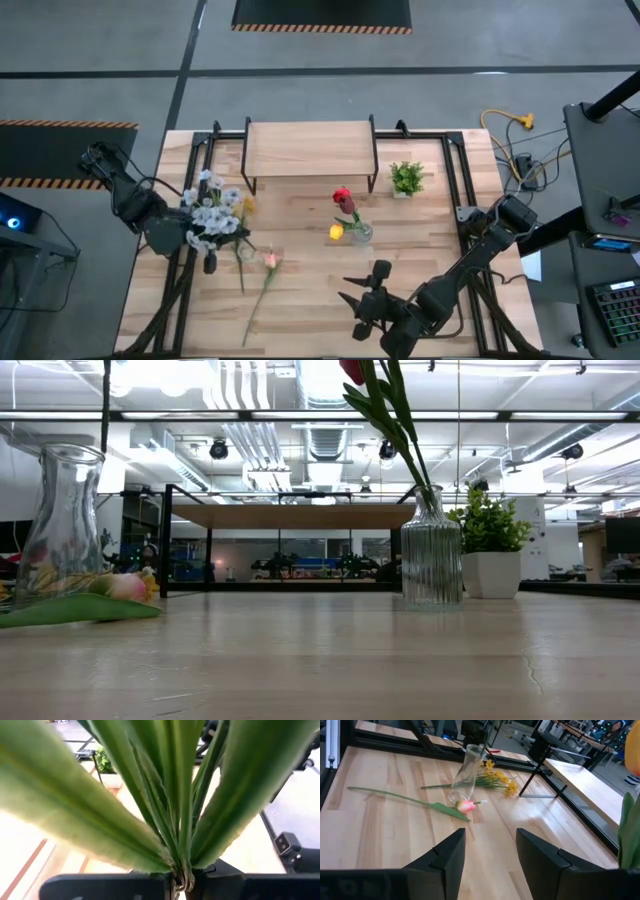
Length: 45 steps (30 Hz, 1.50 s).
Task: Pick and place flowers into a vace then onto a shelf
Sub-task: Put the white flowers into the bottom transparent vase
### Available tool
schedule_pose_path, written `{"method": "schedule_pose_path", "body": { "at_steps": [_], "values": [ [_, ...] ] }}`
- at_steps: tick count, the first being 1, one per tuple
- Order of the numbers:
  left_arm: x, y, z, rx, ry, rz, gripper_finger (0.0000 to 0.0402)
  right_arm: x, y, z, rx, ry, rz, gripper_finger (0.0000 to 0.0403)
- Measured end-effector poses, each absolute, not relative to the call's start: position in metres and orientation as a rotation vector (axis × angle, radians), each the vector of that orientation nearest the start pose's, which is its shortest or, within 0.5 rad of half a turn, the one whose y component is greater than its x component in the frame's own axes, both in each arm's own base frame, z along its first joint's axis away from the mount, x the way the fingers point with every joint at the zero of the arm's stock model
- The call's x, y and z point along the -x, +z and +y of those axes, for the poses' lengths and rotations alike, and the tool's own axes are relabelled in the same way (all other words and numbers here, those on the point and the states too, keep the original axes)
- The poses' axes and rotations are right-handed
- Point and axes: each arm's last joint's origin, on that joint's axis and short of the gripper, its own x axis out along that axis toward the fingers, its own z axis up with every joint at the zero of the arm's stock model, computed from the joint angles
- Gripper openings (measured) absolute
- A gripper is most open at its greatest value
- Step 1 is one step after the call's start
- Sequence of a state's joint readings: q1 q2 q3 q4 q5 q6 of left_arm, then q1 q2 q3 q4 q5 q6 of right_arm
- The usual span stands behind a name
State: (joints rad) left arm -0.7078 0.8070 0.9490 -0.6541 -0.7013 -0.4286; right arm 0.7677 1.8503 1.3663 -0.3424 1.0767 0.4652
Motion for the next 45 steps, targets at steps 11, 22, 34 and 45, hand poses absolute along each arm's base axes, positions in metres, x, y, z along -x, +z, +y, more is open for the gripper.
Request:
{"method": "schedule_pose_path", "body": {
  "at_steps": [11,22,34,45],
  "values": [
    [-0.118,0.366,-0.077,0.114,0.046,0.401,0.0000,-0.300,0.236,0.255,0.207,-0.390,0.415,0.0159],
    [-0.122,0.328,-0.081,0.074,0.085,0.517,0.0000,-0.299,0.232,0.253,0.192,-0.396,0.417,0.0158],
    [-0.131,0.288,-0.088,0.164,0.137,0.494,0.0000,-0.298,0.228,0.252,0.196,-0.398,0.423,0.0152],
    [-0.134,0.250,-0.090,0.152,0.151,0.499,0.0004,-0.298,0.228,0.252,0.193,-0.399,0.421,0.0146]
  ]
}}
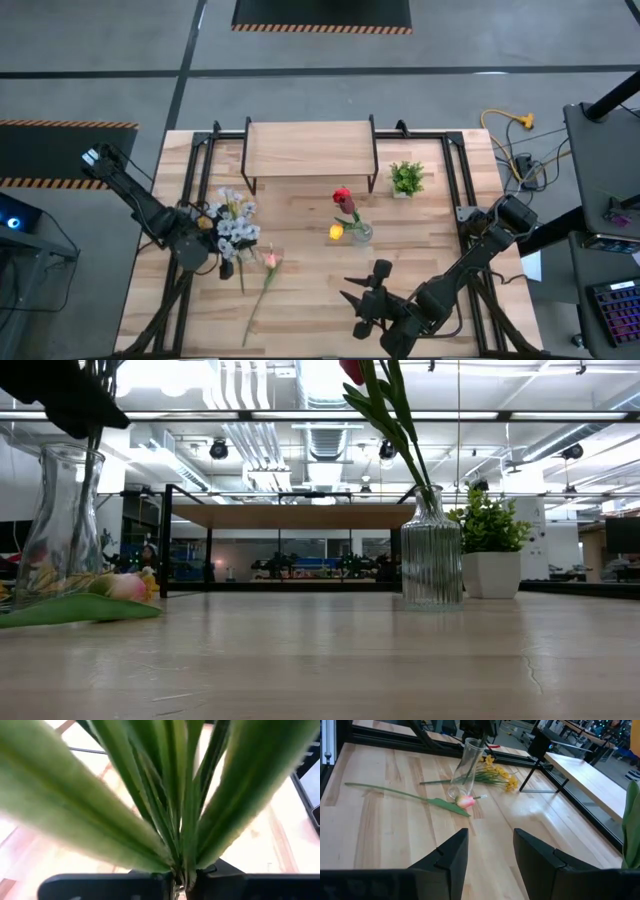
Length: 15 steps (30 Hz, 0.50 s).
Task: Pick and place flowers into a vace then onto a shelf
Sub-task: Put the white flowers into the bottom transparent vase
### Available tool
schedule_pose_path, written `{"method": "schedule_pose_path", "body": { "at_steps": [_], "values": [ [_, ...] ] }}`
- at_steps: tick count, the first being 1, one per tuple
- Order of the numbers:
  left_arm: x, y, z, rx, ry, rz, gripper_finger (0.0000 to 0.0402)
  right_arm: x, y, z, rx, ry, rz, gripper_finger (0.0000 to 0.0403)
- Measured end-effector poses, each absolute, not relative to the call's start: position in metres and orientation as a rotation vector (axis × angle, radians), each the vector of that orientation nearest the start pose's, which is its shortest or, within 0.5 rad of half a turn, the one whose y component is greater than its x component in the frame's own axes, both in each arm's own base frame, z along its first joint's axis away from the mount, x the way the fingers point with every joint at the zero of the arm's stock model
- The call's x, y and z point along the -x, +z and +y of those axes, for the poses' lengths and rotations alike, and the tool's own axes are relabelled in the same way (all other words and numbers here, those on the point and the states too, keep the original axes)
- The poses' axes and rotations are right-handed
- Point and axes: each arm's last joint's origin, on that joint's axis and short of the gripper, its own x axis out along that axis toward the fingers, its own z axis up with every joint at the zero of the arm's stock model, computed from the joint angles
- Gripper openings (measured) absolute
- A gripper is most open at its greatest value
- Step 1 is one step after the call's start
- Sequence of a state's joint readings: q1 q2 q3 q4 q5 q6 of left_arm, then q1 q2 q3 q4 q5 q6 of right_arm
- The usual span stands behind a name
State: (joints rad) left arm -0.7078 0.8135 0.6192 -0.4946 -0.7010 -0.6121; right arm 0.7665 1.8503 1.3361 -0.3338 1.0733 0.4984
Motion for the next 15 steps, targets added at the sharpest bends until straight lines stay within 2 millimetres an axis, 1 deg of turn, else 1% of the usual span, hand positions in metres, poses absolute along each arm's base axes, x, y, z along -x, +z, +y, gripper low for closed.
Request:
{"method": "schedule_pose_path", "body": {
  "at_steps": [3,5,12,15],
  "values": [
    [-0.134,0.248,-0.090,0.151,0.152,0.500,0.0022,-0.298,0.228,0.252,0.193,-0.400,0.421,0.0146],
    [-0.134,0.249,-0.090,0.152,0.151,0.499,0.0045,-0.298,0.228,0.252,0.193,-0.400,0.421,0.0145],
    [-0.130,0.252,-0.089,0.199,0.101,0.520,0.0170,-0.298,0.228,0.252,0.193,-0.400,0.421,0.0139],
    [-0.127,0.261,-0.089,0.254,0.035,0.540,0.0213,-0.298,0.227,0.252,0.194,-0.400,0.421,0.0138]
  ]
}}
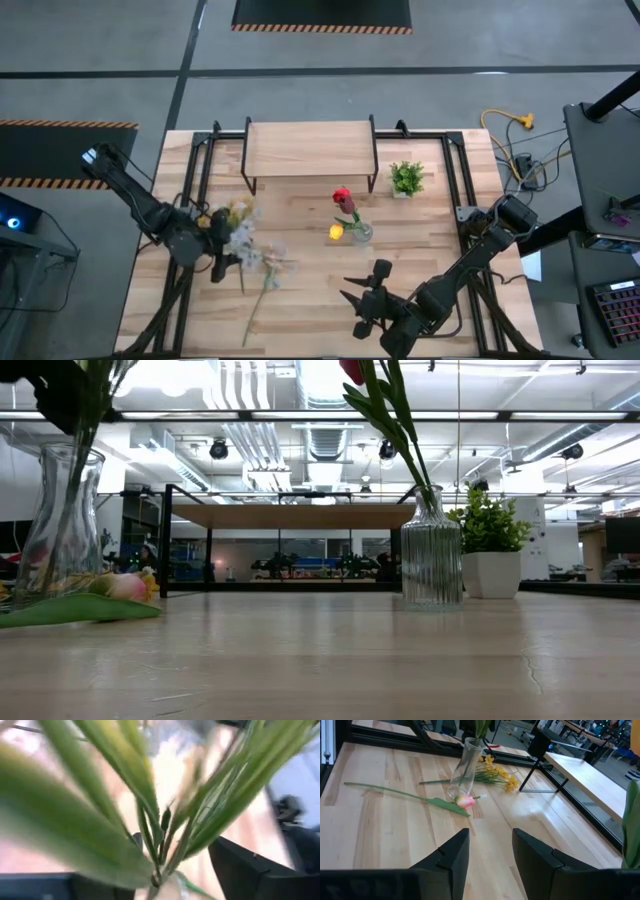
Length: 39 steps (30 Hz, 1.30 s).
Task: Pick and place flowers into a vace then onto a shelf
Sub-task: Put the white flowers into the bottom transparent vase, then put the yellow flowers into the bottom transparent vase
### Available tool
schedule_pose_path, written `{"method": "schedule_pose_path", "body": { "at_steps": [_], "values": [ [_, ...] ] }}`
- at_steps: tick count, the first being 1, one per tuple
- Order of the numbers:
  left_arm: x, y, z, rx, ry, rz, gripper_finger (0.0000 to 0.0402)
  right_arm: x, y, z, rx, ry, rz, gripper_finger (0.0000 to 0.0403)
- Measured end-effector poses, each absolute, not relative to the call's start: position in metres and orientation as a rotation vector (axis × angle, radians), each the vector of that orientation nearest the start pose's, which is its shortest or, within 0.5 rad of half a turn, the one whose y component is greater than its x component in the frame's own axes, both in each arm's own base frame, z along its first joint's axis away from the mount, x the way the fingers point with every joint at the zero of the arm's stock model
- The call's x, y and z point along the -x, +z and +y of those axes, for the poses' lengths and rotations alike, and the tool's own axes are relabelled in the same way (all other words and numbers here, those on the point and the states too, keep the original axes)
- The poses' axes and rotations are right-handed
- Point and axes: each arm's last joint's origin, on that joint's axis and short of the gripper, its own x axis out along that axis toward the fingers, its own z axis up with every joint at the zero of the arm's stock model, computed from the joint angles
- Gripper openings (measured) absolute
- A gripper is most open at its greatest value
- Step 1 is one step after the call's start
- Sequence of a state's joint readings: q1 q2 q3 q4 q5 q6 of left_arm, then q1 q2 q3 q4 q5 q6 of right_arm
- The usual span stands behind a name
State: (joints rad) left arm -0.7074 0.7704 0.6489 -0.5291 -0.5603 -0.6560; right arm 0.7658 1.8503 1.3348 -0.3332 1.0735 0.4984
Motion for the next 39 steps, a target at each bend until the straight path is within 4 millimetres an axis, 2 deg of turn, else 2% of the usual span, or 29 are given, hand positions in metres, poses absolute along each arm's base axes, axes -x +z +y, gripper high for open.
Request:
{"method": "schedule_pose_path", "body": {
  "at_steps": [5,17,21,27,32,39],
  "values": [
    [-0.121,0.275,-0.085,0.295,0.004,0.585,0.0244,-0.298,0.227,0.251,0.196,-0.400,0.423,0.0141],
    [-0.097,0.313,-0.066,0.419,0.138,0.754,0.0246,-0.298,0.226,0.251,0.197,-0.400,0.424,0.0133],
    [-0.092,0.319,-0.060,0.472,0.223,0.767,0.0246,-0.298,0.226,0.251,0.197,-0.400,0.423,0.0137],
    [-0.084,0.307,-0.051,0.544,0.449,0.771,0.0246,-0.298,0.226,0.251,0.197,-0.400,0.424,0.0131],
    [-0.078,0.292,-0.045,0.720,0.655,0.772,0.0246,-0.298,0.226,0.251,0.199,-0.400,0.425,0.0128],
    [-0.079,0.269,-0.046,0.855,0.801,0.738,0.0246,-0.298,0.226,0.251,0.198,-0.400,0.425,0.0127]
  ]
}}
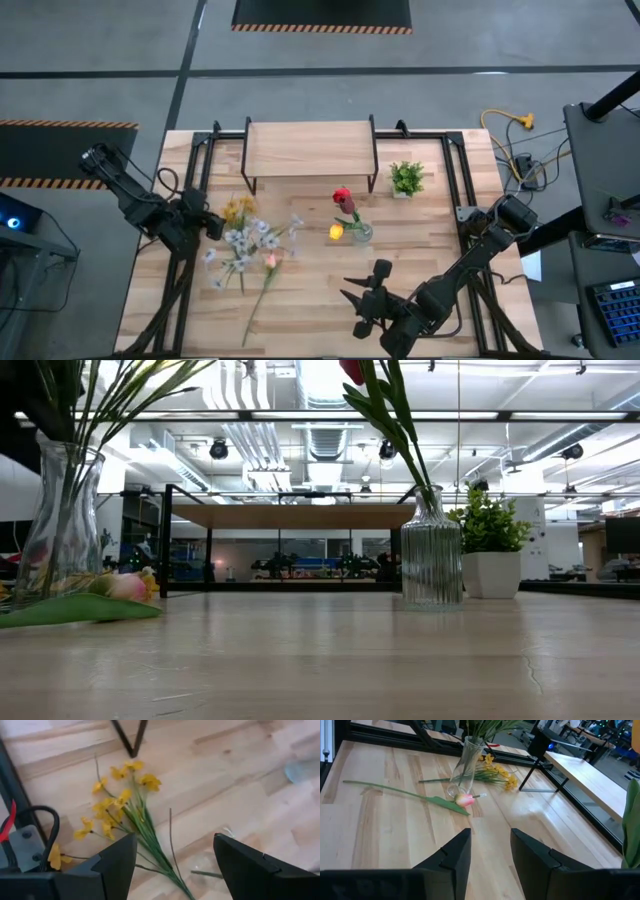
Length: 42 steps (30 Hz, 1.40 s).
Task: Pick and place flowers into a vace then onto a shelf
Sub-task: Put the yellow flowers into the bottom transparent vase
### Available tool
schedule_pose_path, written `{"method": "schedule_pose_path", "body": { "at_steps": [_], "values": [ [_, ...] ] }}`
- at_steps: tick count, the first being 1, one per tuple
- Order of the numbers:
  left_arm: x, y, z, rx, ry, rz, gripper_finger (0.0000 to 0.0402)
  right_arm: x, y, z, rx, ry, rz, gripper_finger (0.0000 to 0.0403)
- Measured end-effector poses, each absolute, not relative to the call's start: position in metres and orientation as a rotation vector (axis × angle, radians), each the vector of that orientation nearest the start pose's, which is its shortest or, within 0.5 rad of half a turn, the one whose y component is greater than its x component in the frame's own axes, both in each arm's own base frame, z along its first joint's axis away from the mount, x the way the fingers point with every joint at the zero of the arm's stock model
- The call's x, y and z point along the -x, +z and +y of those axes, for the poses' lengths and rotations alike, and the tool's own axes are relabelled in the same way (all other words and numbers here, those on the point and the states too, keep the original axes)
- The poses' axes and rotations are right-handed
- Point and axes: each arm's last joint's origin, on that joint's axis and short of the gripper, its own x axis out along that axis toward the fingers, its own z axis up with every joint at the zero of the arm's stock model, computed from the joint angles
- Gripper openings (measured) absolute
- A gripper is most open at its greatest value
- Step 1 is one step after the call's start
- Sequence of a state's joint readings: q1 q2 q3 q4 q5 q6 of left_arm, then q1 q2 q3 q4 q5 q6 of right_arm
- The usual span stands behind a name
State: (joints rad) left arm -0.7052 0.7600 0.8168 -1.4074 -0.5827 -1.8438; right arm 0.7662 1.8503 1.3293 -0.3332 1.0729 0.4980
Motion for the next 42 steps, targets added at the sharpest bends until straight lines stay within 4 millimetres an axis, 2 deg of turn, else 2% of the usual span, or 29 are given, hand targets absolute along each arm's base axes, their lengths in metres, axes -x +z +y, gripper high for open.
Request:
{"method": "schedule_pose_path", "body": {
  "at_steps": [6,12,24,29,36,42],
  "values": [
    [-0.085,0.255,-0.051,0.867,0.888,0.733,0.0246,-0.298,0.226,0.251,0.198,-0.399,0.425,0.0123],
    [-0.100,0.247,-0.058,0.804,0.989,0.751,0.0246,-0.298,0.226,0.251,0.198,-0.396,0.427,0.0128],
    [-0.121,0.234,-0.052,0.780,1.172,0.753,0.0246,-0.297,0.224,0.253,0.173,-0.368,0.446,0.0119],
    [-0.128,0.215,-0.047,0.745,1.180,0.775,0.0246,-0.297,0.223,0.253,0.162,-0.353,0.456,0.0119],
    [-0.134,0.210,-0.042,0.765,1.193,0.773,0.0246,-0.295,0.223,0.255,0.160,-0.347,0.455,0.0118],
    [-0.138,0.201,-0.038,0.798,1.171,0.851,0.0246,-0.294,0.223,0.257,0.161,-0.341,0.454,0.0112]
  ]
}}
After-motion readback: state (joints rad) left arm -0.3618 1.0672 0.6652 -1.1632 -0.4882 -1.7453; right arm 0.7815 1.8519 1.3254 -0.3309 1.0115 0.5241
